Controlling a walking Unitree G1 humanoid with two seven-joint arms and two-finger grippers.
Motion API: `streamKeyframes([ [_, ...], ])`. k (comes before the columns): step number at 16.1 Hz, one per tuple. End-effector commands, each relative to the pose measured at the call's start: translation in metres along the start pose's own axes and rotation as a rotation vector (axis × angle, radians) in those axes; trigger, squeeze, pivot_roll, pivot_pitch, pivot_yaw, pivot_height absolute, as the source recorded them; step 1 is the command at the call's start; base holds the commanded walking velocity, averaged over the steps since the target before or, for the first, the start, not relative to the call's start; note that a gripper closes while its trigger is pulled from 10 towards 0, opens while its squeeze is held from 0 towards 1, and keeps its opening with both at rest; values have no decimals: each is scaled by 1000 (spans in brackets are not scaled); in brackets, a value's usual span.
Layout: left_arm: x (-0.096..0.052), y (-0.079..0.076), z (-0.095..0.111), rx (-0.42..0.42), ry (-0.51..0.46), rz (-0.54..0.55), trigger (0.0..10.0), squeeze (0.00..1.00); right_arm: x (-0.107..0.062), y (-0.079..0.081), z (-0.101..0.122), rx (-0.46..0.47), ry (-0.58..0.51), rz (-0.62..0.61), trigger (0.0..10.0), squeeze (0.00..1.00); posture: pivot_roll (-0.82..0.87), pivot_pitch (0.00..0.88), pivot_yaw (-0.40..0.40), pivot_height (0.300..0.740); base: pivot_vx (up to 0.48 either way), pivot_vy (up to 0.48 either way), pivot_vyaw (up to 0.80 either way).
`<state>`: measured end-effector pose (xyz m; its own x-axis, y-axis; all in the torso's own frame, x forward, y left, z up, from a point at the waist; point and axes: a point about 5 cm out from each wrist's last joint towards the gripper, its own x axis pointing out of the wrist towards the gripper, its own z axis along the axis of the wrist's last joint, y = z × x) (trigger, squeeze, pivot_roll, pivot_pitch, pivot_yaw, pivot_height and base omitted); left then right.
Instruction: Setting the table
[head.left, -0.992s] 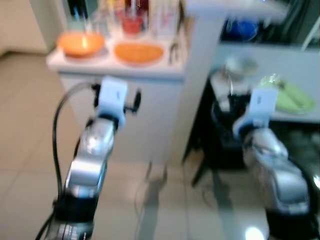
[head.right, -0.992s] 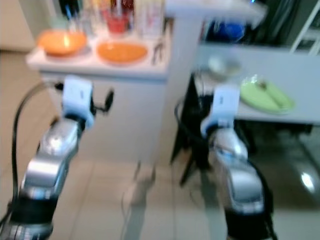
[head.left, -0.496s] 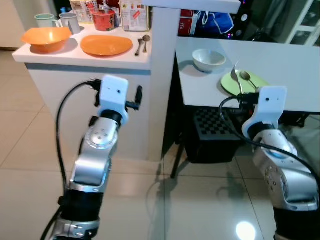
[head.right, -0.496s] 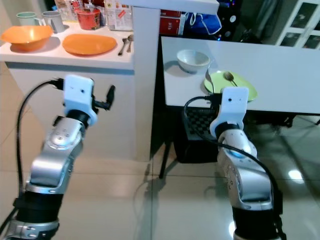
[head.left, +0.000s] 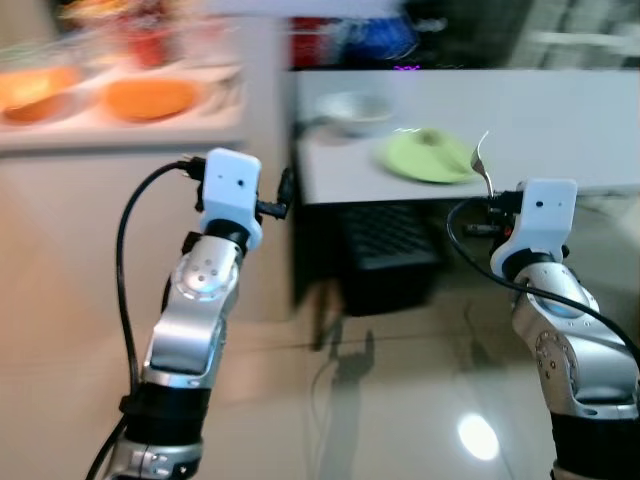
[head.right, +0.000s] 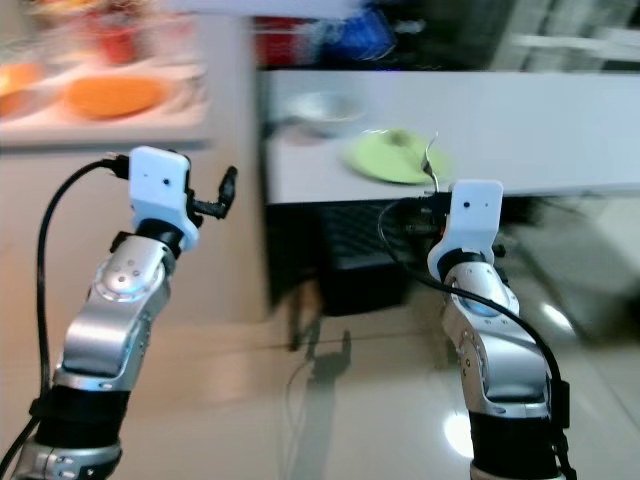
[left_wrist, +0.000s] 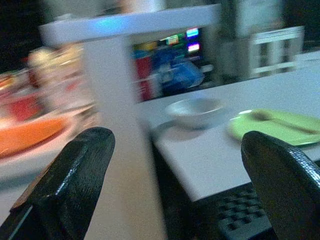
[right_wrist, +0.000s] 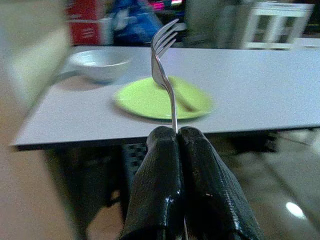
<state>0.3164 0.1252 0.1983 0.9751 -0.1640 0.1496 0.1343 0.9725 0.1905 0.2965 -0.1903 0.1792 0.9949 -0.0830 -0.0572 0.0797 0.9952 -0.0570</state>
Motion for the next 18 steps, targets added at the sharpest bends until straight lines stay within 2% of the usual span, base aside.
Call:
streamKeyframes([
  [1,2,-10,2,-16,-9,-43,10000,0,-1,-8,5,-17,-10,-20,10000,0,-70,0,-16,740,390,0,-594],
  [3,2,-10,2,-13,-11,-47,10000,0,-1,-9,3,-21,-4,-17,10000,0,-58,0,-20,740,390,0,-591],
  [9,-1,-2,1,1,-8,-24,10000,0,2,-4,6,-30,-12,50,10000,0,-42,0,-34,740,393,0,0],
  [18,-3,0,-2,4,-3,-23,10000,0,2,2,3,-142,-3,116,10000,0,-36,0,-37,740,395,0,0],
])
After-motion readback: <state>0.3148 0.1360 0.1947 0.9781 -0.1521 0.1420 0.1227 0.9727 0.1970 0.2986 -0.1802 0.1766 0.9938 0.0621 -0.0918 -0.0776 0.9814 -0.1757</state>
